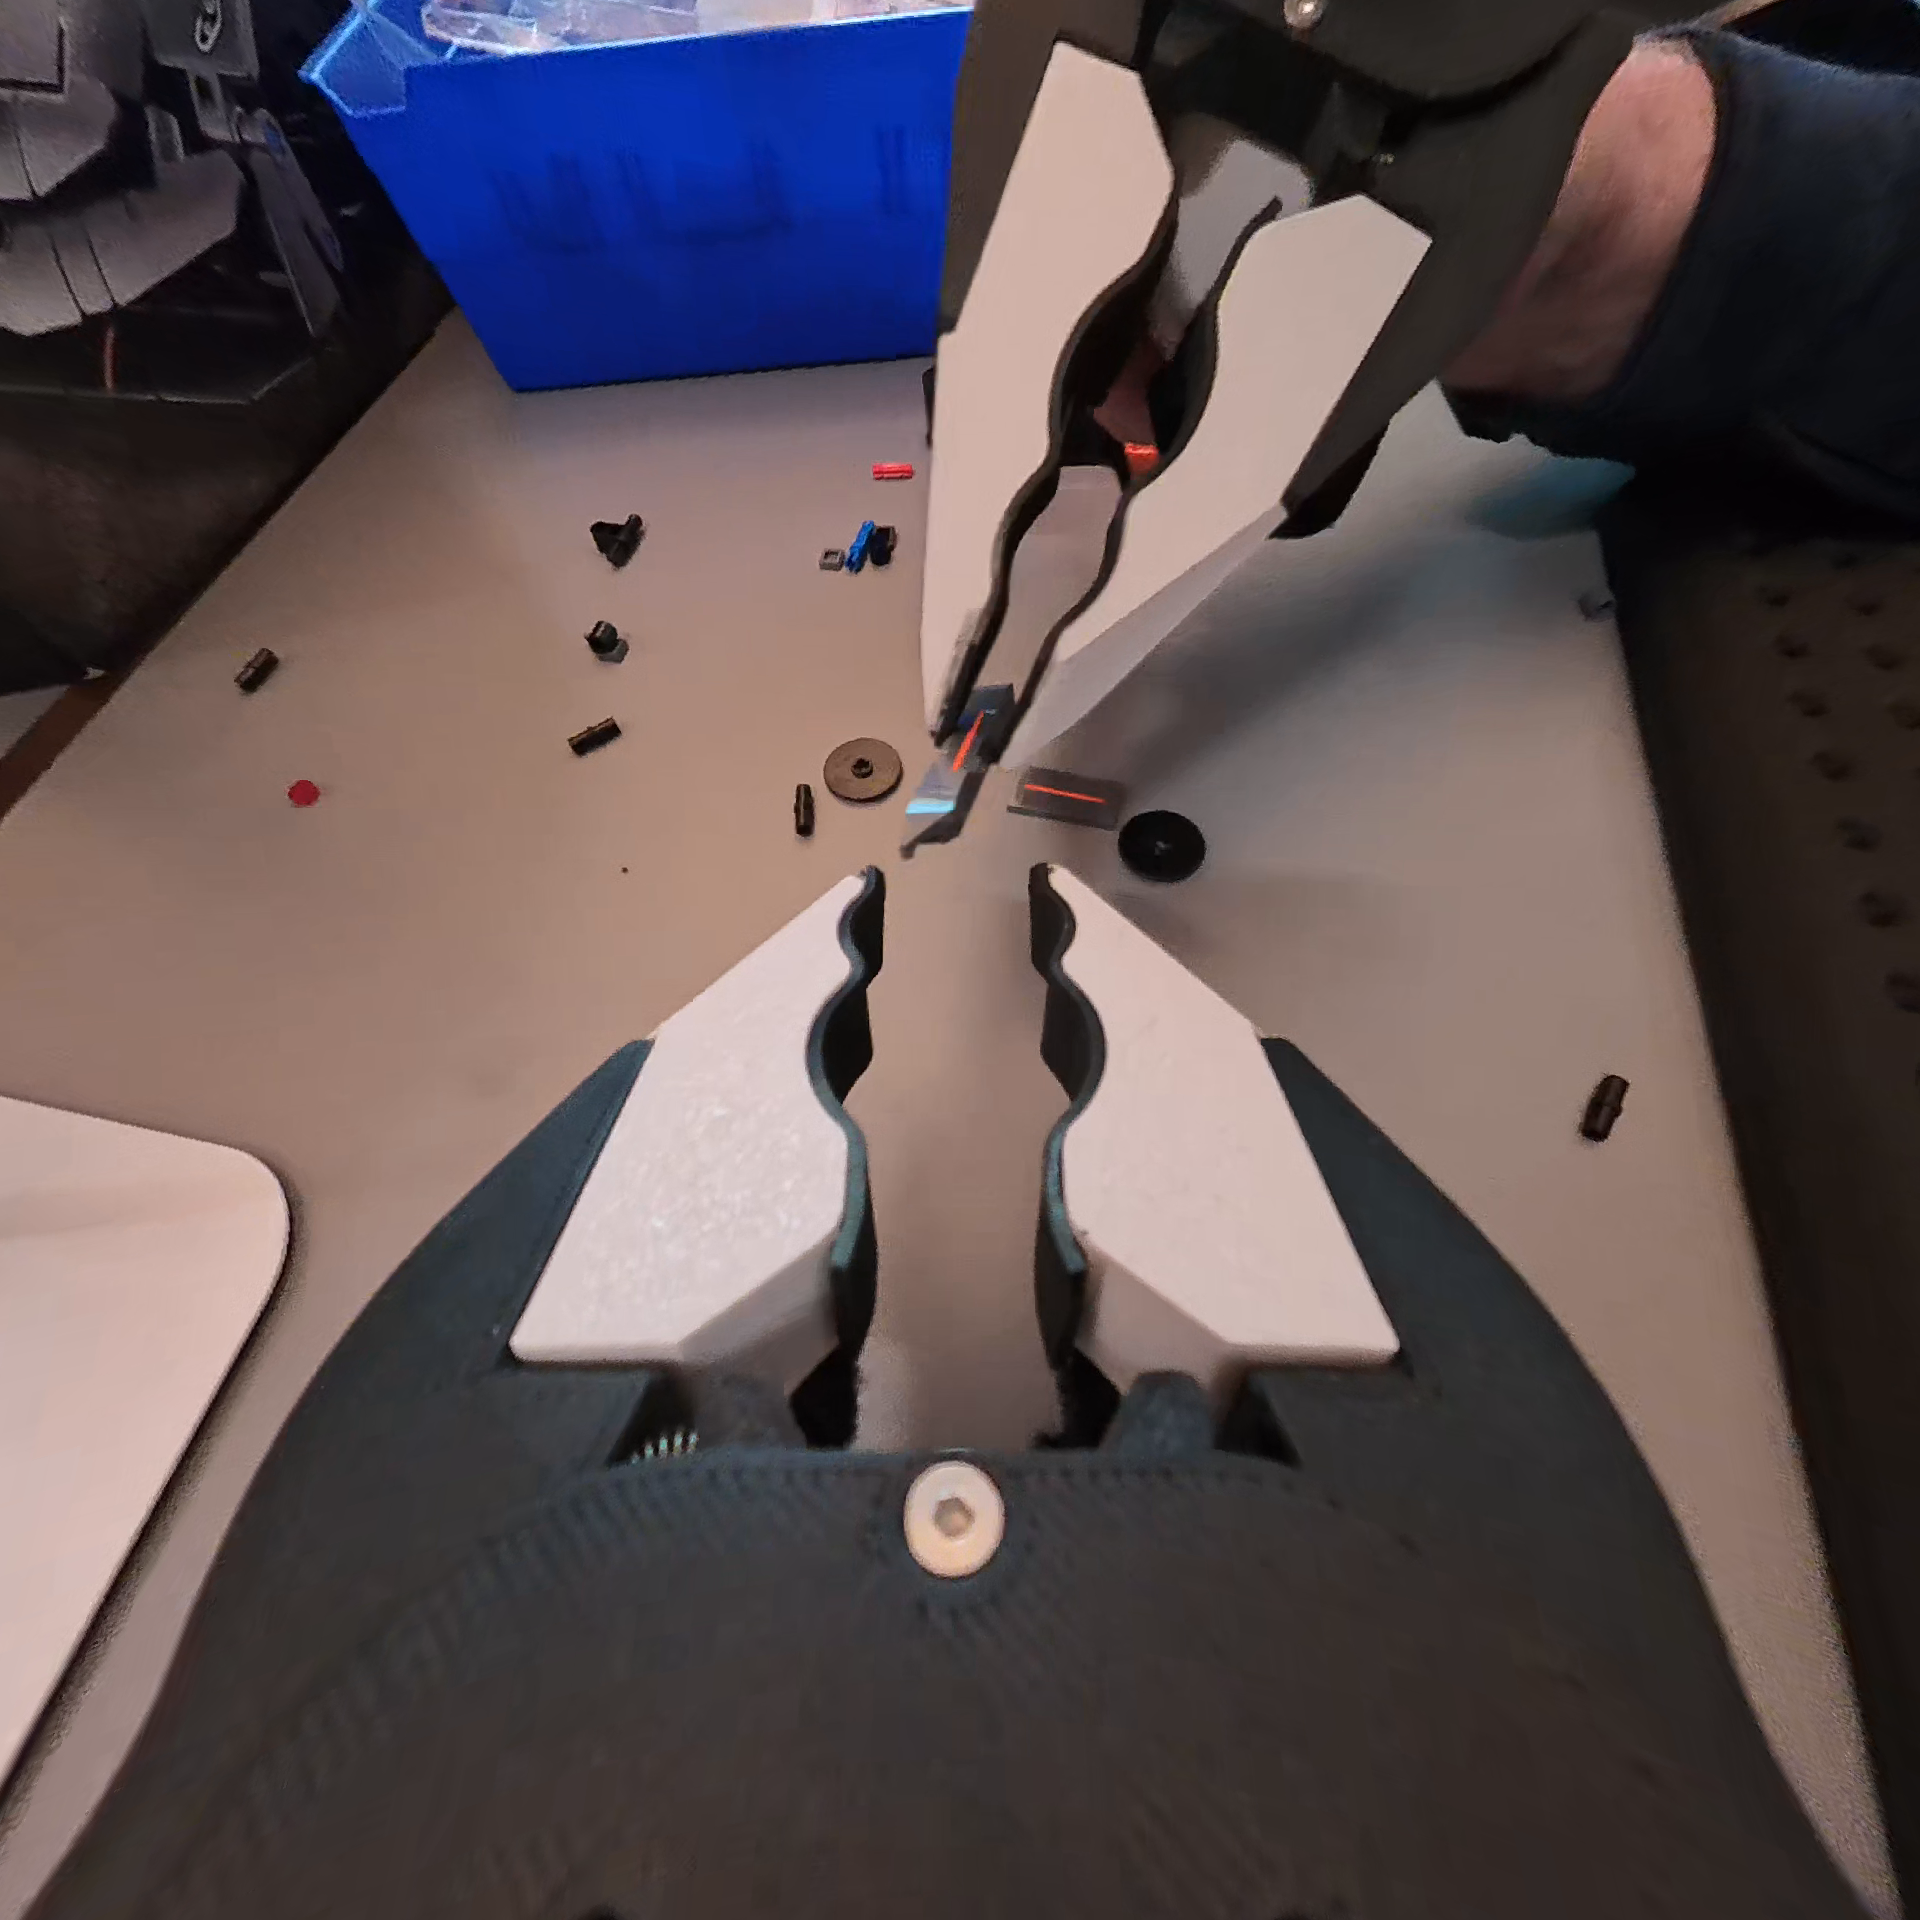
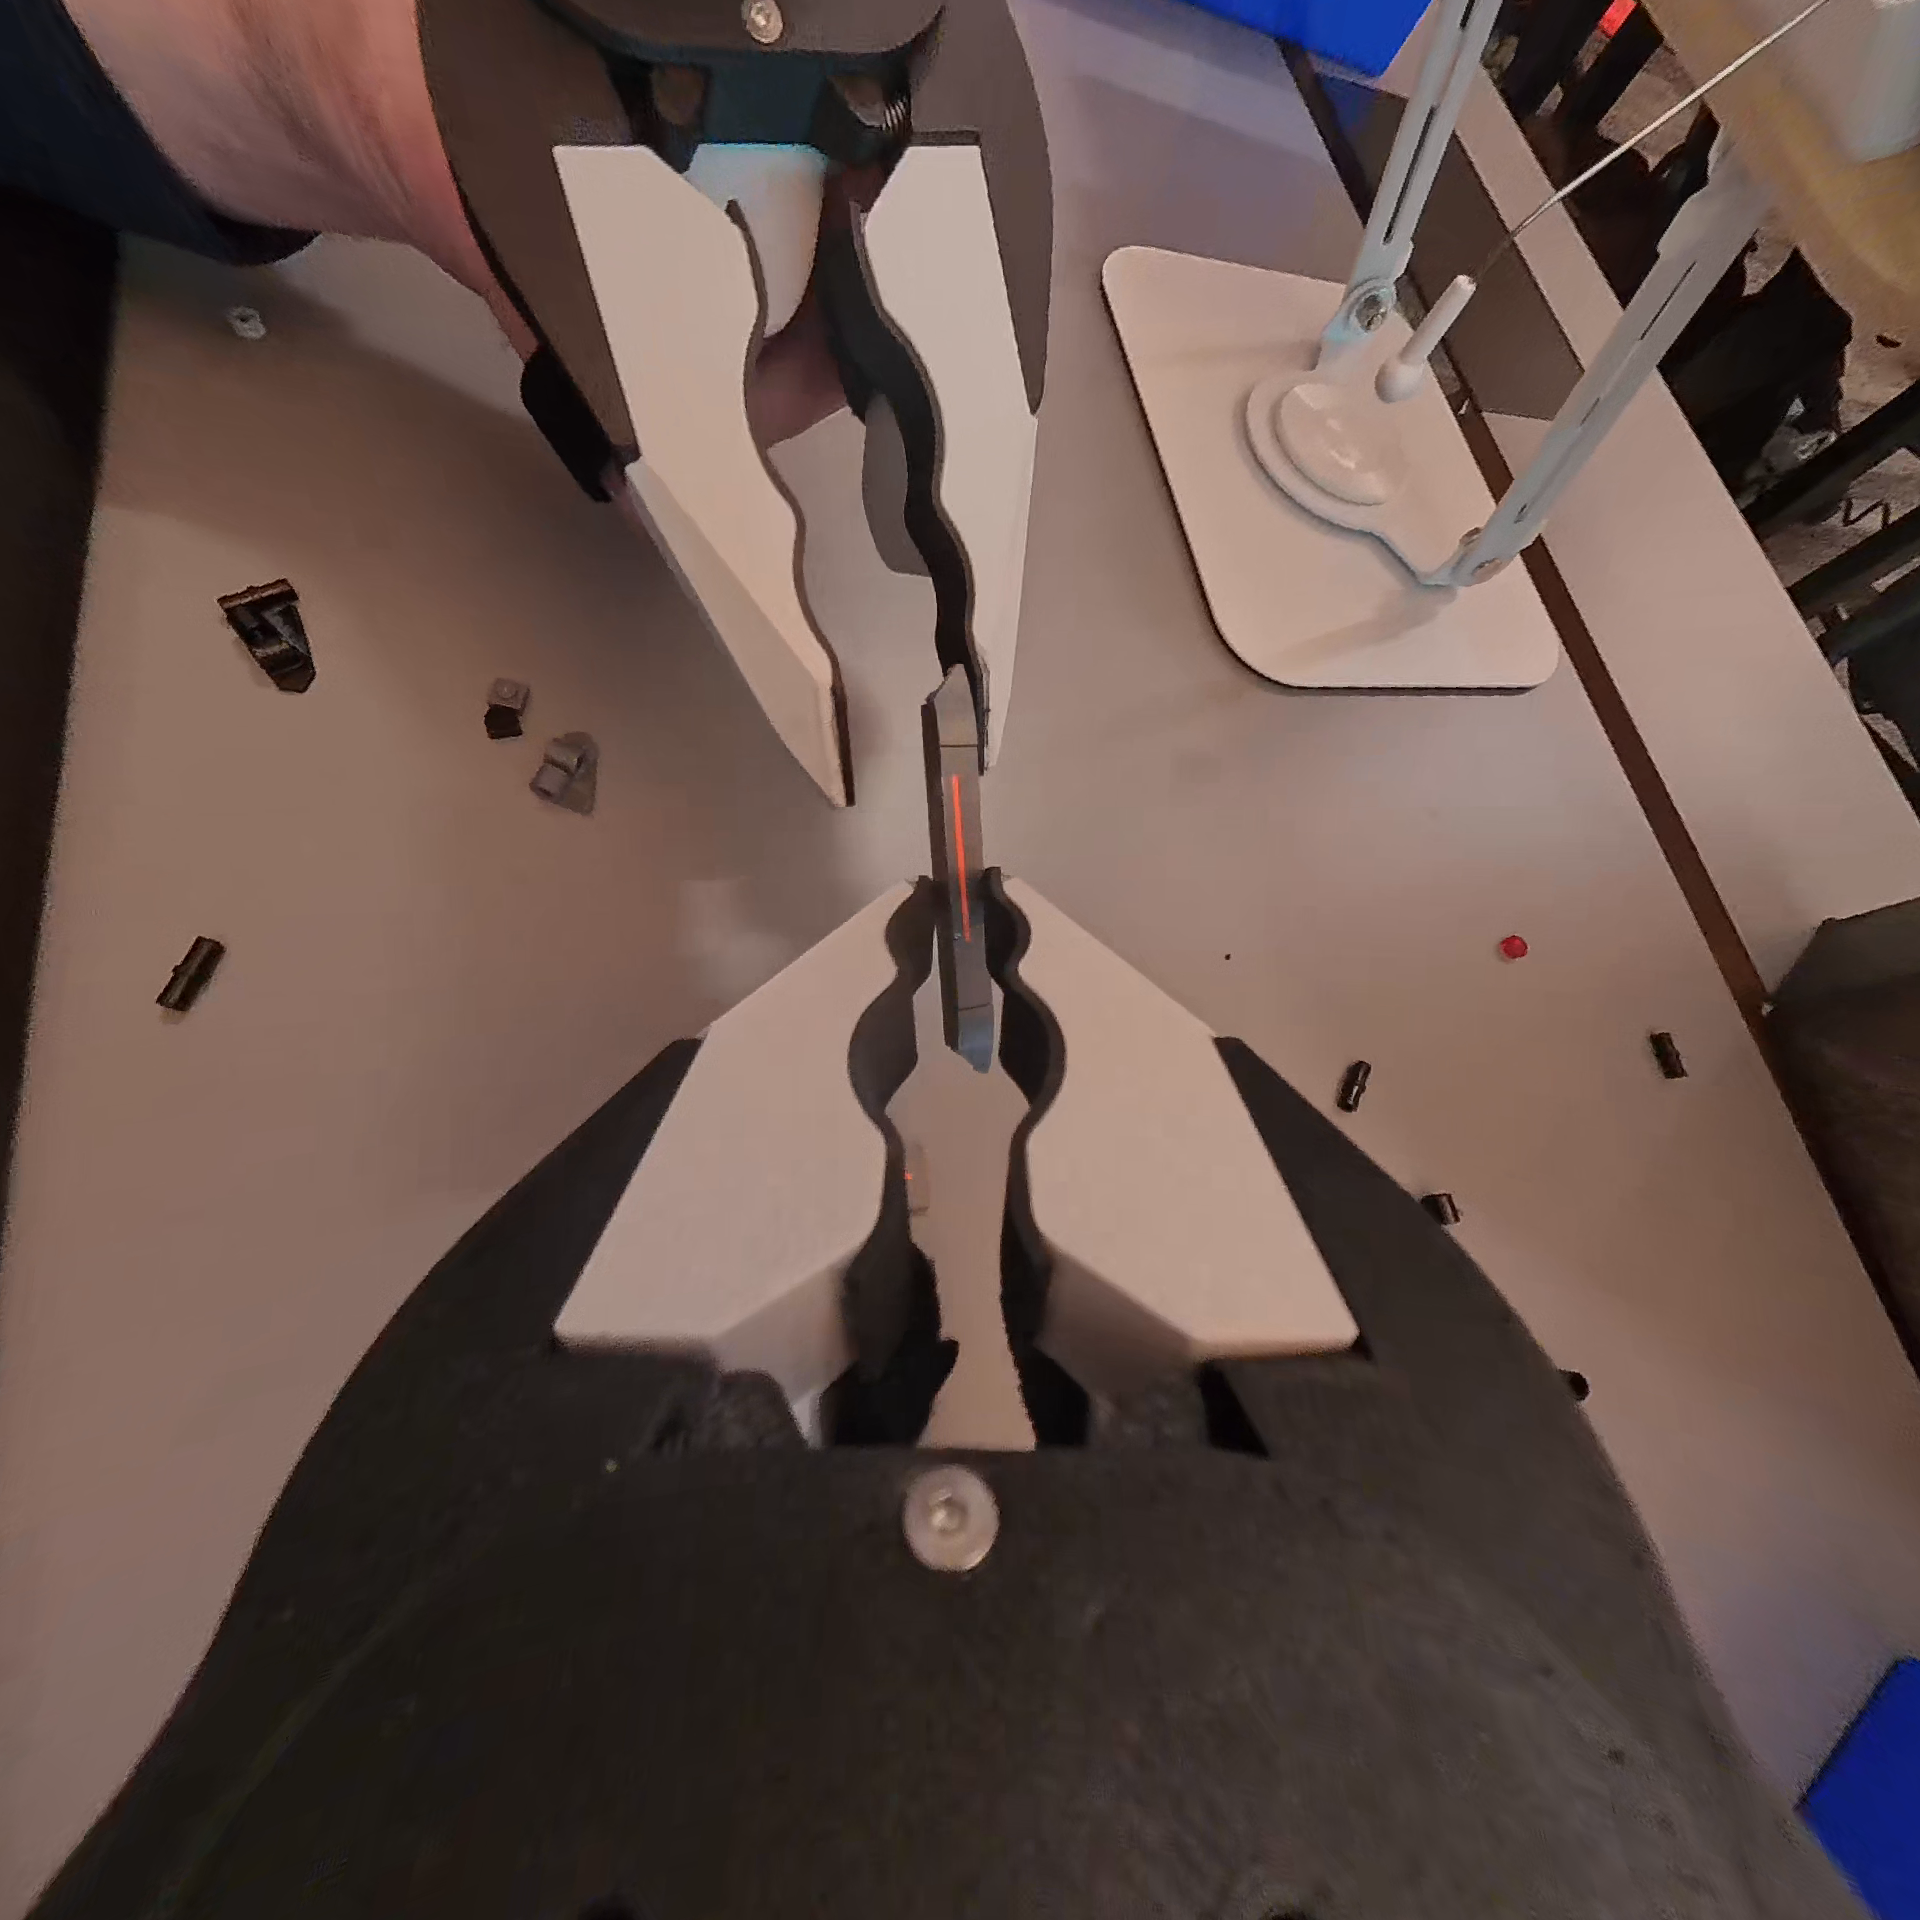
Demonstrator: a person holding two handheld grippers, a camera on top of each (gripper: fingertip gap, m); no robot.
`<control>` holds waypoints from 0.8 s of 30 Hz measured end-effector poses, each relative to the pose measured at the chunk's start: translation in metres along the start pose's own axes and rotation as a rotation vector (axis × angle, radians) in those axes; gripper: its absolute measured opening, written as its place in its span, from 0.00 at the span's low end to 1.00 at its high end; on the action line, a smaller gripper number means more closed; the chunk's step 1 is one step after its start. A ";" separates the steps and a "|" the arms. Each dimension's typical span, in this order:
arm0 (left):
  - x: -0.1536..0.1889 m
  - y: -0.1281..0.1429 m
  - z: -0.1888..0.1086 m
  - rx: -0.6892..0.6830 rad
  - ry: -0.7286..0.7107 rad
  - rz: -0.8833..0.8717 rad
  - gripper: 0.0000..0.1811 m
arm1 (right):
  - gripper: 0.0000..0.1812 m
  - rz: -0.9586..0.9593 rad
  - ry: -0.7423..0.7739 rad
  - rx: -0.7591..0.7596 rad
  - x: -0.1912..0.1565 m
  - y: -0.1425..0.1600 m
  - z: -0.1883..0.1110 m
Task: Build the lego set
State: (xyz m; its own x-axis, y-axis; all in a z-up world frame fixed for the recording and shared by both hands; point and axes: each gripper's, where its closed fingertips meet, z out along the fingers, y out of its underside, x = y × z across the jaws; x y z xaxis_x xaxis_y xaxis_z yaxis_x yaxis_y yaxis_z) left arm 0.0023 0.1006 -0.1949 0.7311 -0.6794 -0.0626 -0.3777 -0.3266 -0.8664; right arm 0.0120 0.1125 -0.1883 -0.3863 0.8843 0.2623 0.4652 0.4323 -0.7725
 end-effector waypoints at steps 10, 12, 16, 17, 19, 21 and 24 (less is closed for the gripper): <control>0.004 -0.003 0.005 -0.007 -0.021 0.058 0.11 | 0.04 -0.021 -0.024 -0.030 -0.006 0.005 0.005; 0.005 -0.004 0.005 -0.010 -0.019 0.067 0.09 | 0.04 -0.029 -0.026 -0.035 -0.008 0.005 0.006; 0.005 -0.004 0.004 -0.010 -0.020 0.080 0.06 | 0.04 -0.033 -0.031 -0.031 -0.009 0.005 0.007; 0.005 -0.004 0.004 -0.012 -0.020 0.084 0.05 | 0.04 -0.032 -0.031 -0.031 -0.009 0.005 0.007; 0.006 -0.003 0.004 -0.019 -0.018 0.091 0.05 | 0.04 -0.030 -0.033 -0.036 -0.009 0.006 0.007; 0.006 -0.002 0.005 -0.025 -0.017 0.092 0.04 | 0.04 -0.030 -0.033 -0.040 -0.009 0.007 0.008; 0.006 -0.001 0.005 -0.030 -0.014 0.087 0.04 | 0.04 -0.029 -0.034 -0.039 -0.009 0.008 0.009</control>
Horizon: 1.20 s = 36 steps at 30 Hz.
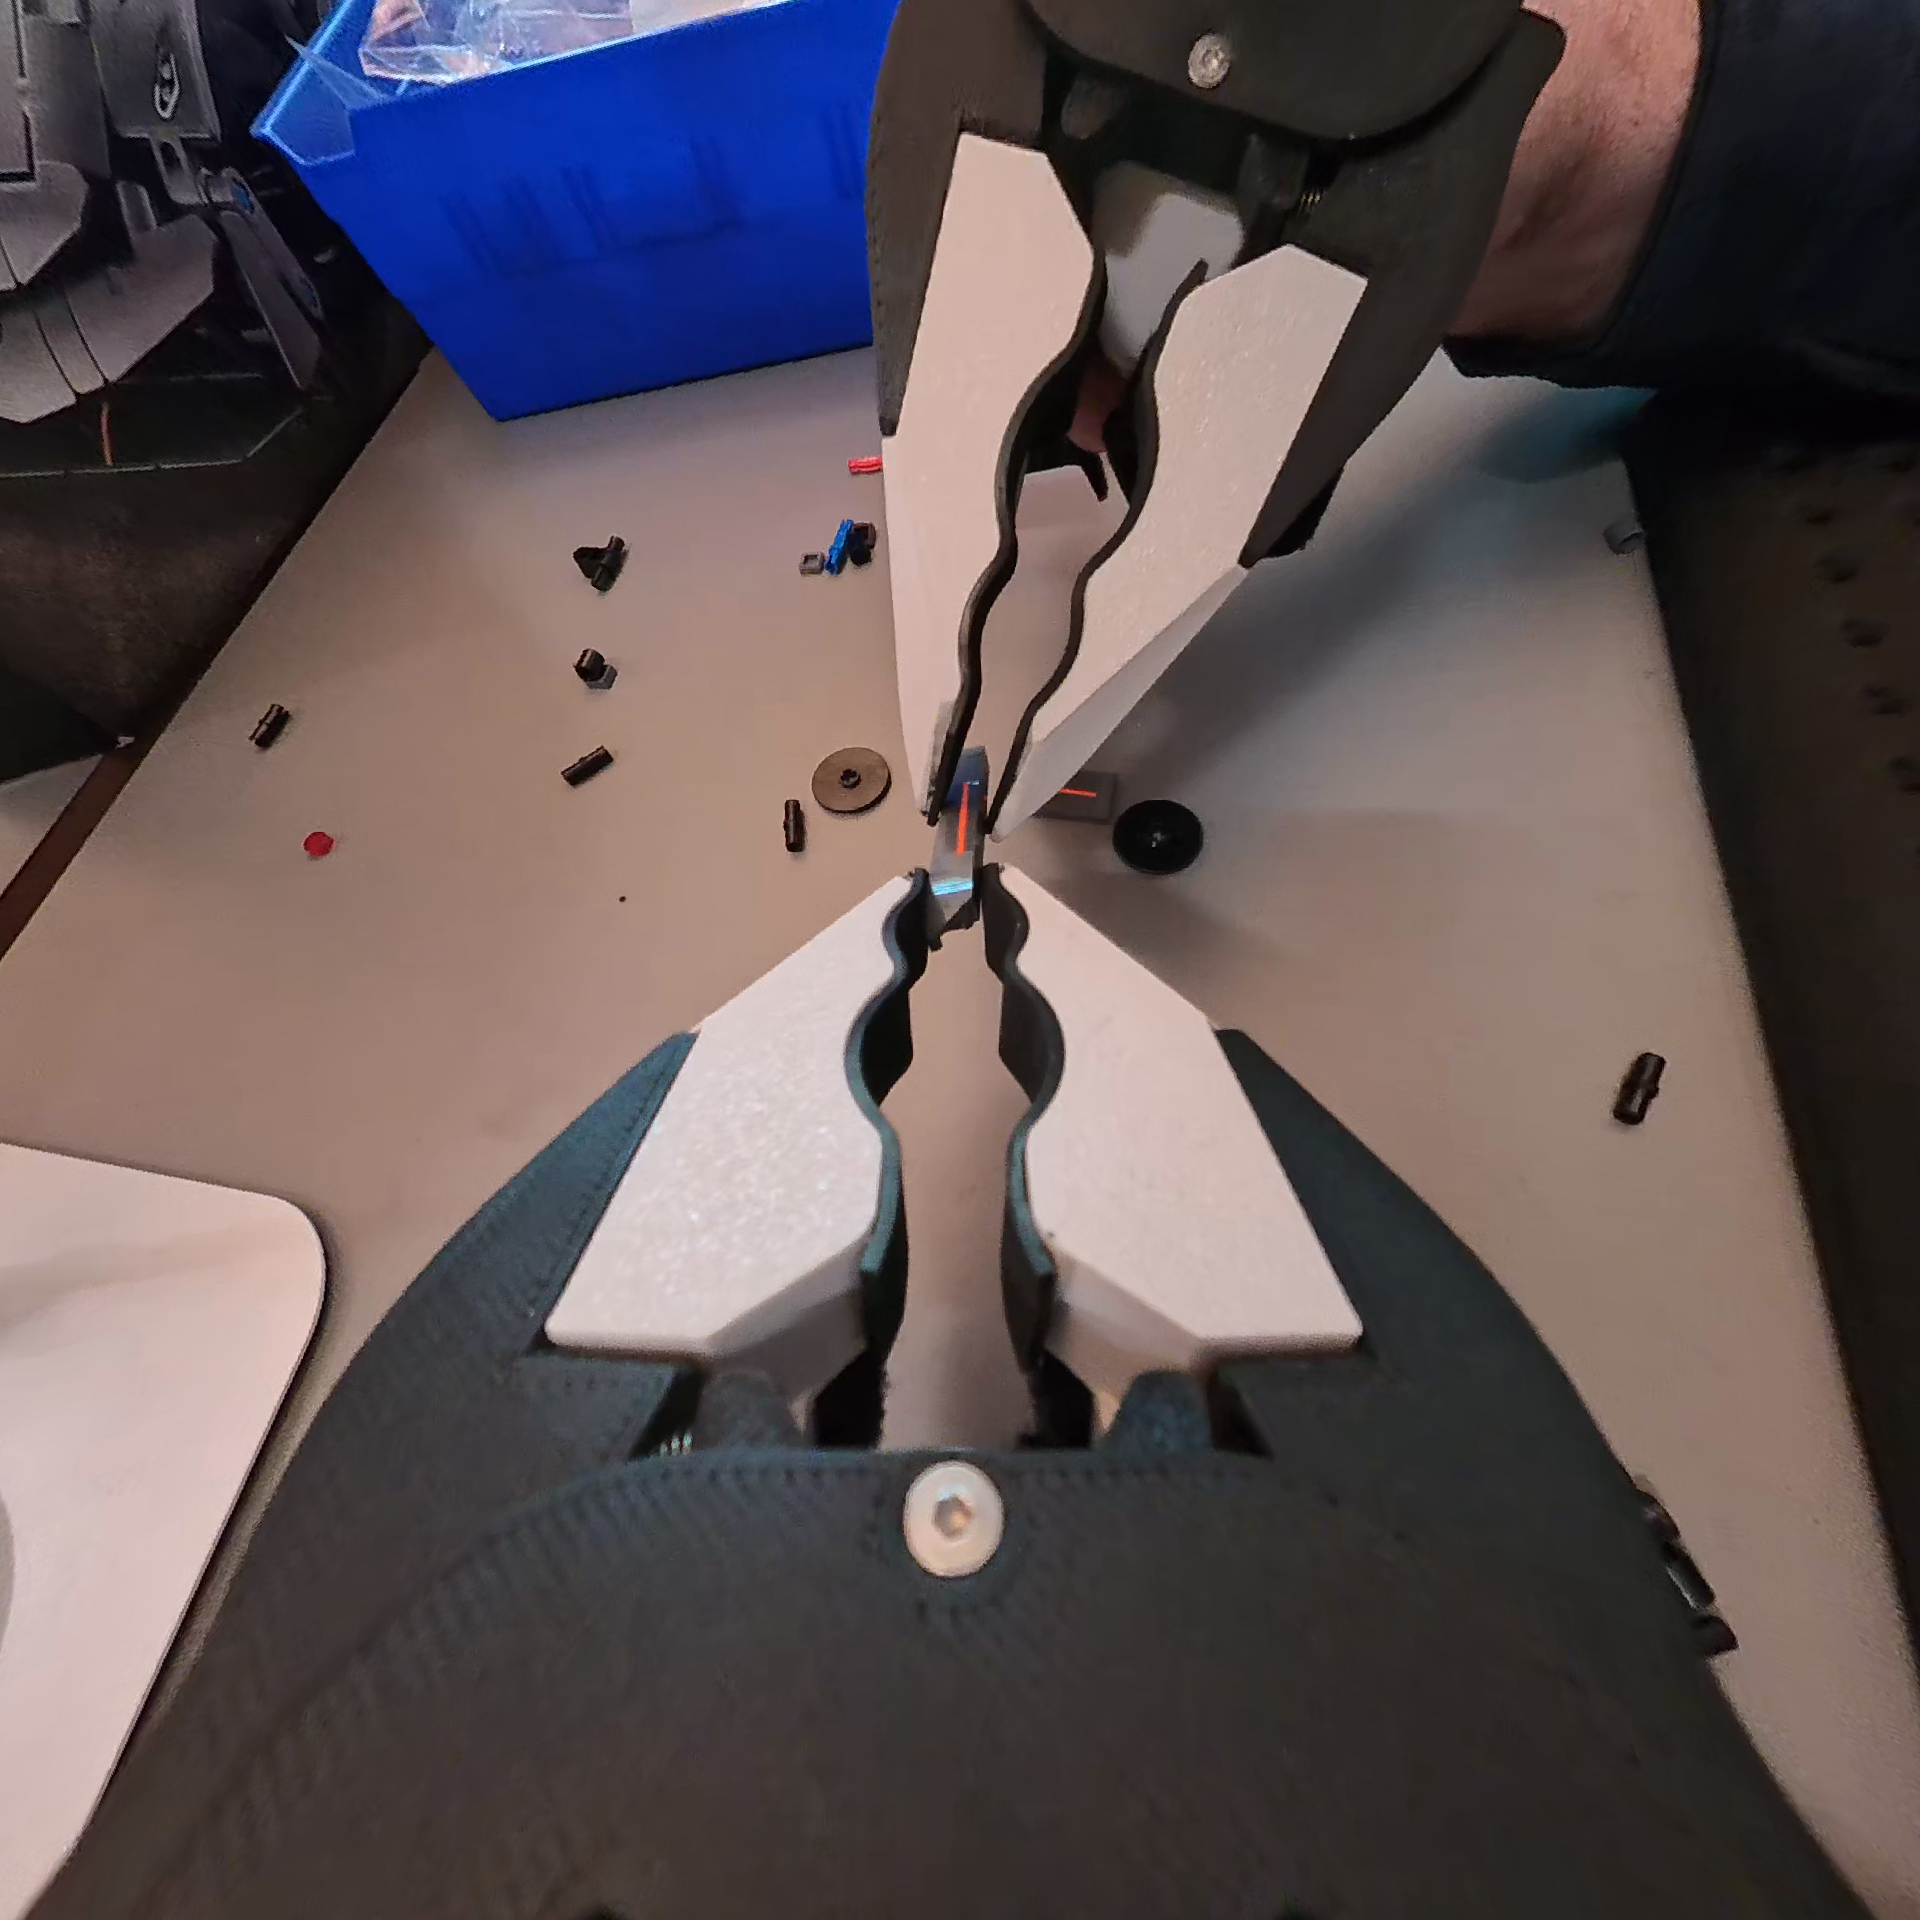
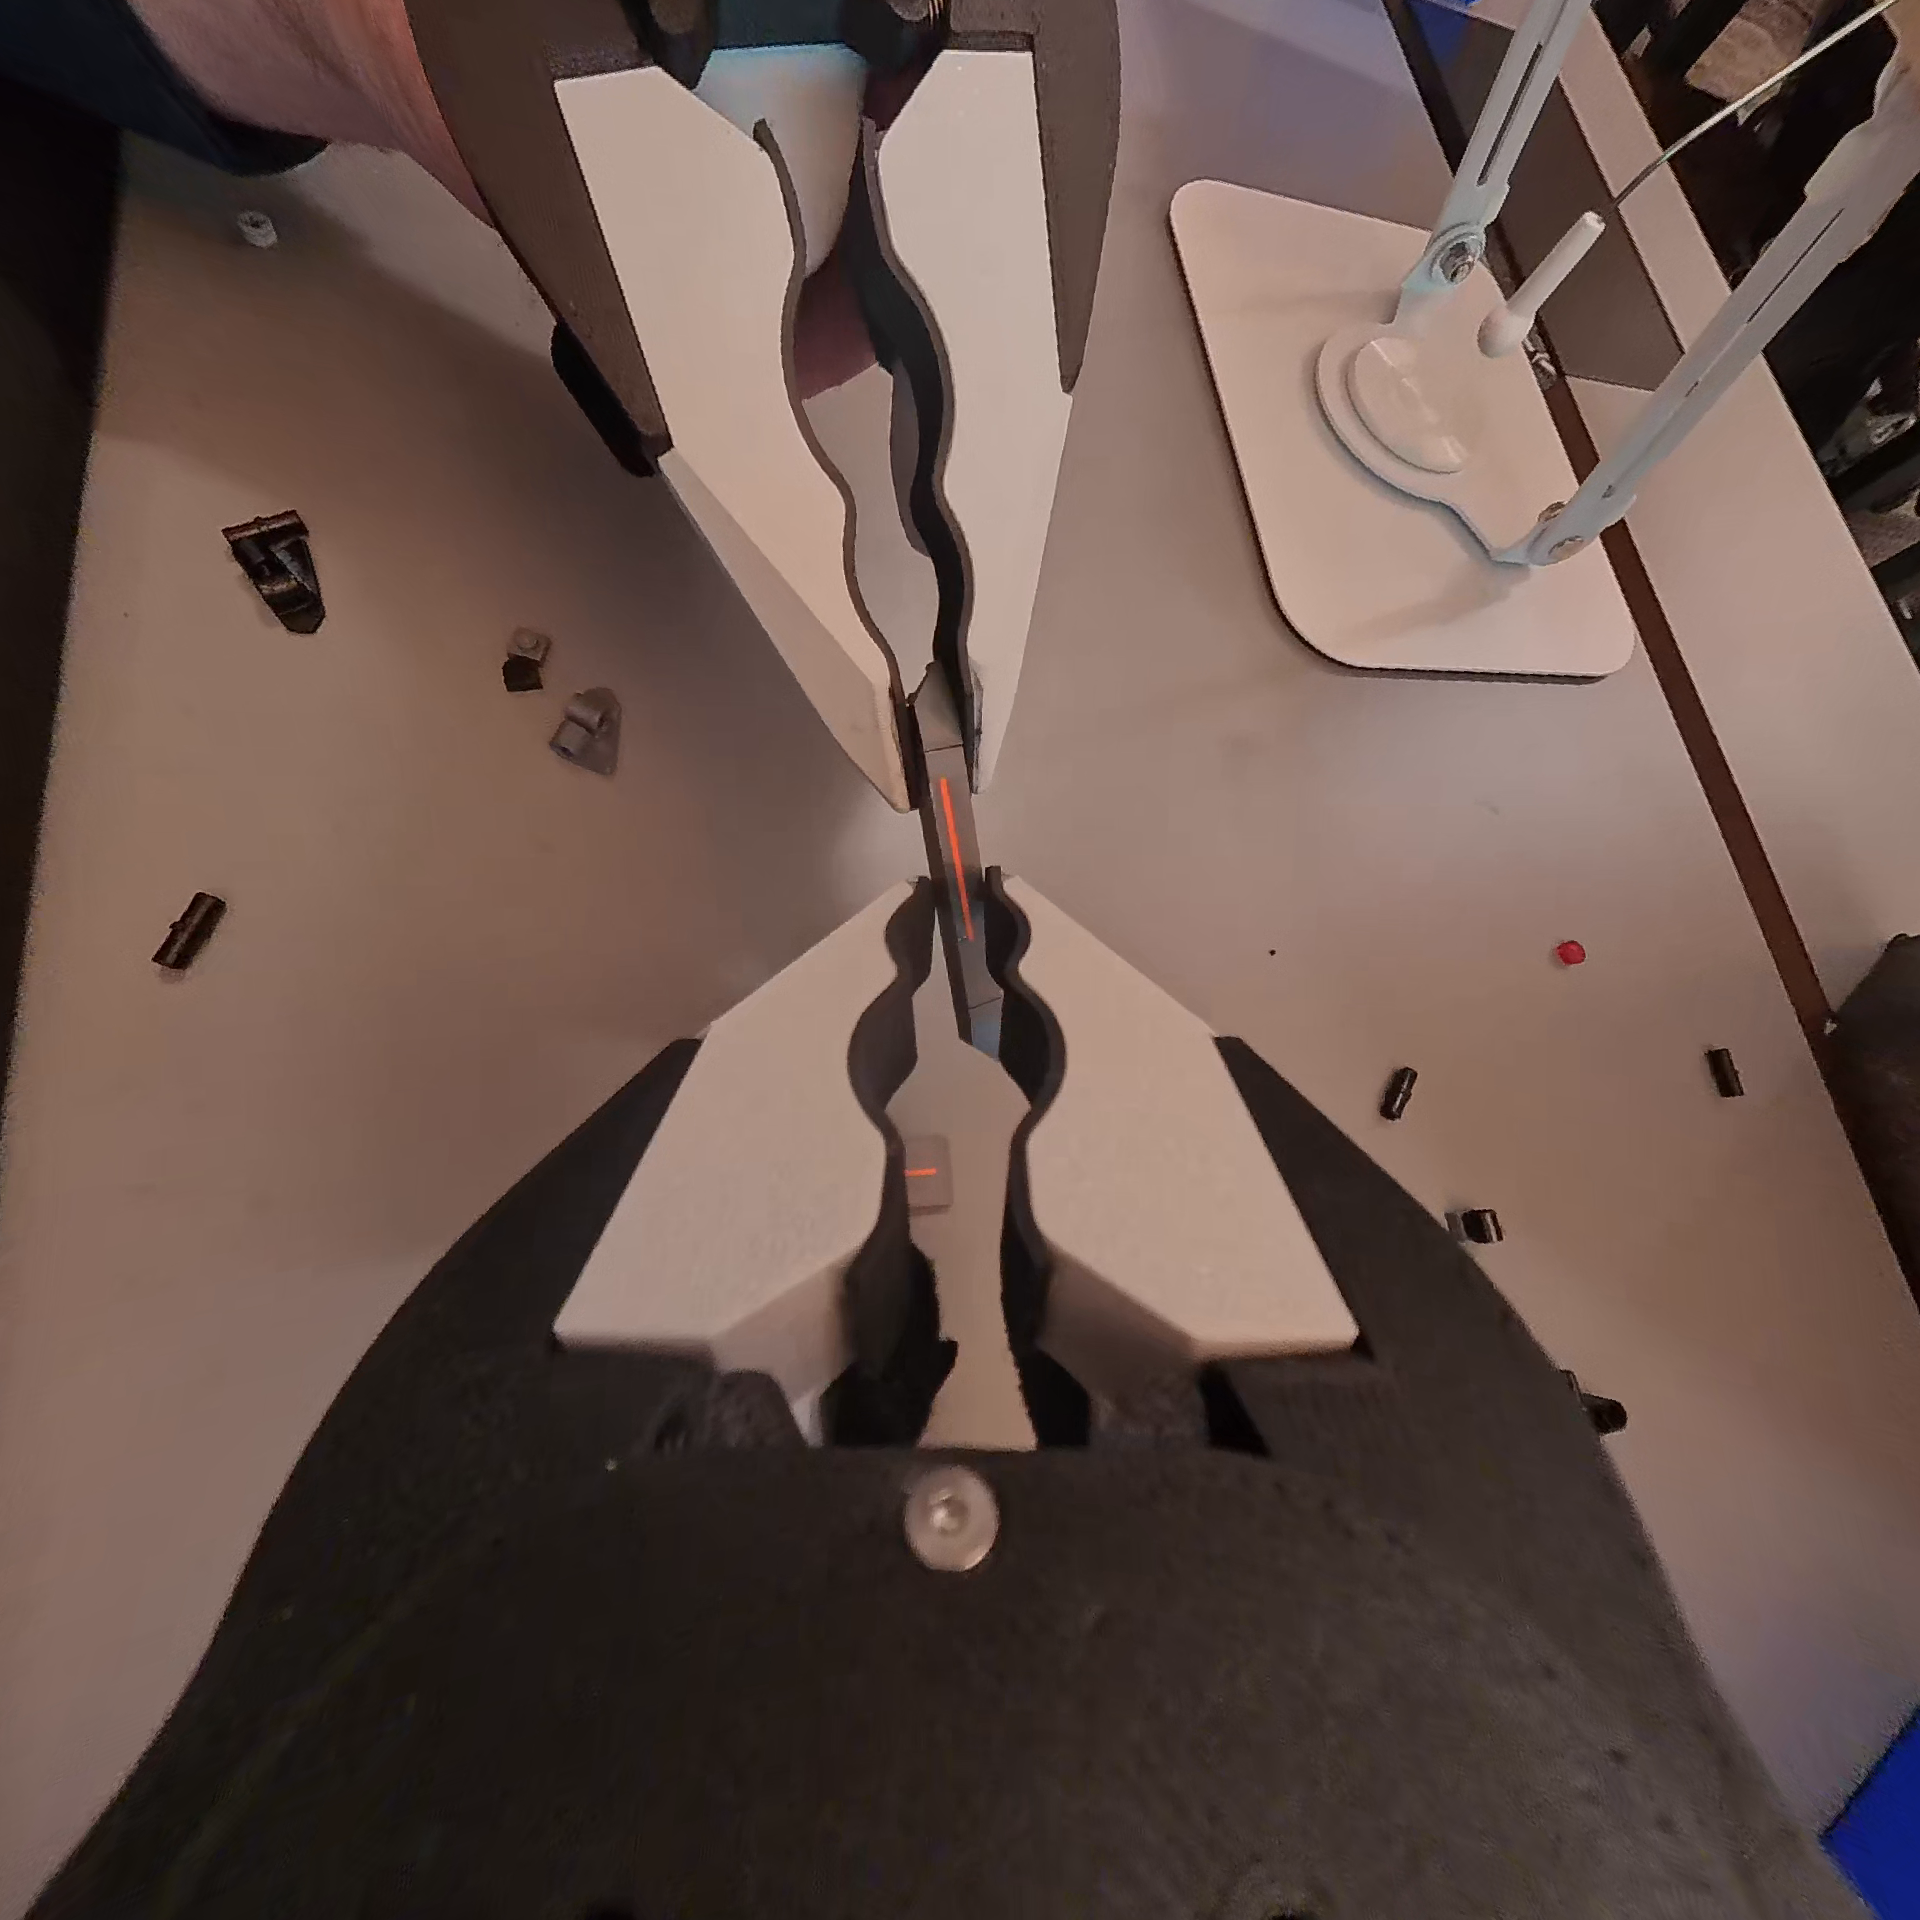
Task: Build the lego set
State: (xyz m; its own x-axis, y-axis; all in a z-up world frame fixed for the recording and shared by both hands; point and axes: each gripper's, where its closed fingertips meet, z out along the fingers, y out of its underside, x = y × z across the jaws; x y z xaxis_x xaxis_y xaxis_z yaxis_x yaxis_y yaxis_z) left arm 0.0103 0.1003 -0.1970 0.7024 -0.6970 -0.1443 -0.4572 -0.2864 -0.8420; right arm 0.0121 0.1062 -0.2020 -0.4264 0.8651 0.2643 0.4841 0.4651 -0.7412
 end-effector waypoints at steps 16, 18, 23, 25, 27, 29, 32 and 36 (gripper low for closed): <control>-0.001 0.002 0.000 0.011 0.000 -0.011 0.08 | 0.04 -0.088 0.073 -0.018 0.005 -0.001 -0.002; -0.001 0.002 0.000 0.011 -0.001 -0.008 0.07 | 0.04 -0.096 0.077 -0.022 0.005 -0.001 -0.002; -0.001 0.000 -0.001 0.022 -0.002 -0.003 0.03 | 0.04 -0.108 0.079 -0.024 0.004 -0.002 -0.001; 0.000 0.001 0.000 0.019 0.002 -0.002 0.03 | 0.04 -0.110 0.079 -0.034 0.004 0.000 0.000; 0.000 0.001 0.000 0.019 0.005 -0.003 0.04 | 0.04 -0.106 0.080 -0.038 0.004 0.001 0.000; -0.002 0.001 -0.001 0.024 0.000 -0.005 0.05 | 0.04 -0.099 0.081 -0.037 0.006 0.001 0.001; -0.005 -0.004 -0.005 0.057 -0.009 -0.021 0.07 | 0.04 -0.095 0.091 -0.042 0.008 0.003 0.000; -0.005 -0.001 -0.003 0.051 -0.010 -0.031 0.09 | 0.04 -0.102 0.094 -0.043 0.007 0.002 0.001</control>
State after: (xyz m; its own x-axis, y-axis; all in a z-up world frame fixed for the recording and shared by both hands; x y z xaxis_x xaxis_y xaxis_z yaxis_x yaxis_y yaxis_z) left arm 0.0057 0.1025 -0.1936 0.7209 -0.6821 -0.1229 -0.4075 -0.2737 -0.8712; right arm 0.0092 0.1131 -0.2019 -0.4027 0.8257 0.3952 0.4751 0.5575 -0.6807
